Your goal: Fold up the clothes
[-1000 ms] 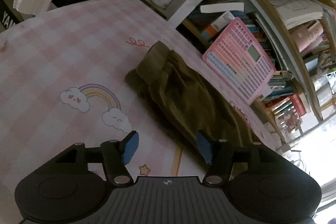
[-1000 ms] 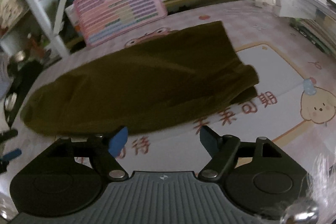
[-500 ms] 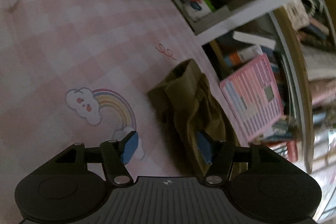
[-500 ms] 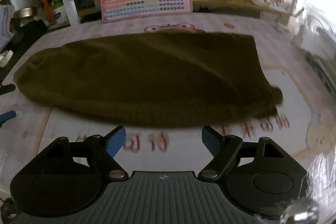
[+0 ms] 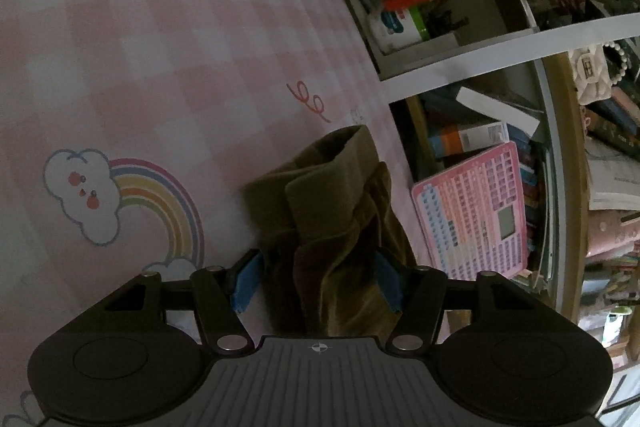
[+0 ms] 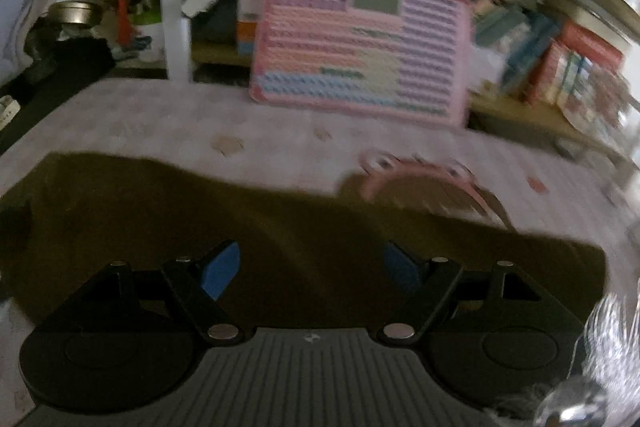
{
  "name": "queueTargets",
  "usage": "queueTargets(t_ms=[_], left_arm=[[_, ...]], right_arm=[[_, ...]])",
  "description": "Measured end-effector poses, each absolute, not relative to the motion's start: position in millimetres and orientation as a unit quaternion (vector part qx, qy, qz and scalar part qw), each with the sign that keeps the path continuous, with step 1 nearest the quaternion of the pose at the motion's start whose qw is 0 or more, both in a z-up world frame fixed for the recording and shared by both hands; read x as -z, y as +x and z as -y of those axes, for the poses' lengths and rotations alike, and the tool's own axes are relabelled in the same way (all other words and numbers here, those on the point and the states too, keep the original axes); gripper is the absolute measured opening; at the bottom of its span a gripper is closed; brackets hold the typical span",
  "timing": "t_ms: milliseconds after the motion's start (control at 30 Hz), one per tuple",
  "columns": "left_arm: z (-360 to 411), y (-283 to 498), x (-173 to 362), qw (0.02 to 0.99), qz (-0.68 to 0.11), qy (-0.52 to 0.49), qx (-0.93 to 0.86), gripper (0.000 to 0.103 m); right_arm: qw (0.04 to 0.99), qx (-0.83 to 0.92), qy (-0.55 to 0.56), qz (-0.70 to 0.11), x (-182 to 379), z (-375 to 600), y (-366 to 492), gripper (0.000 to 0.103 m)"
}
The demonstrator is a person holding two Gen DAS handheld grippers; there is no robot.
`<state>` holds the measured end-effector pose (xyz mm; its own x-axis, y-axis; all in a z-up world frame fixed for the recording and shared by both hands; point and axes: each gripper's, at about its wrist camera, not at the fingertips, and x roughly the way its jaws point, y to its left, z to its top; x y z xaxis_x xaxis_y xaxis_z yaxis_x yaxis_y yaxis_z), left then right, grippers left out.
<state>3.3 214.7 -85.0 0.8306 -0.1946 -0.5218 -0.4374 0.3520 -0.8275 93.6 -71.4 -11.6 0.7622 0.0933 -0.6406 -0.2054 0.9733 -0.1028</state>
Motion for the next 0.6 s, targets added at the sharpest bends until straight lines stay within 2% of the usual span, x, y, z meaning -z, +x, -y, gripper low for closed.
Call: queueTargets(t_ms=[267, 433, 600], left_arm=[[-217.3, 2.4, 86.6, 0.766, -0.277, -0.574, -0.082, 0.062], [-215.3, 5.7, 88.4, 0.766, -0.27, -0.576, -0.085, 0.062], [-209.6, 7.7, 87.7, 0.773, -0.265, -0.569, -0.096, 0.061]], right_arm=[[0.928, -0.053, -0.127, -0.347, 48.3, 22.6, 145.1, 0.08], [0.935, -0.067, -0.157, -0.31, 48.4, 21.6, 121.1, 0.08], [0.935, -0.076, -0.123, -0.324, 44.5, 30.6, 62.4, 0.08]])
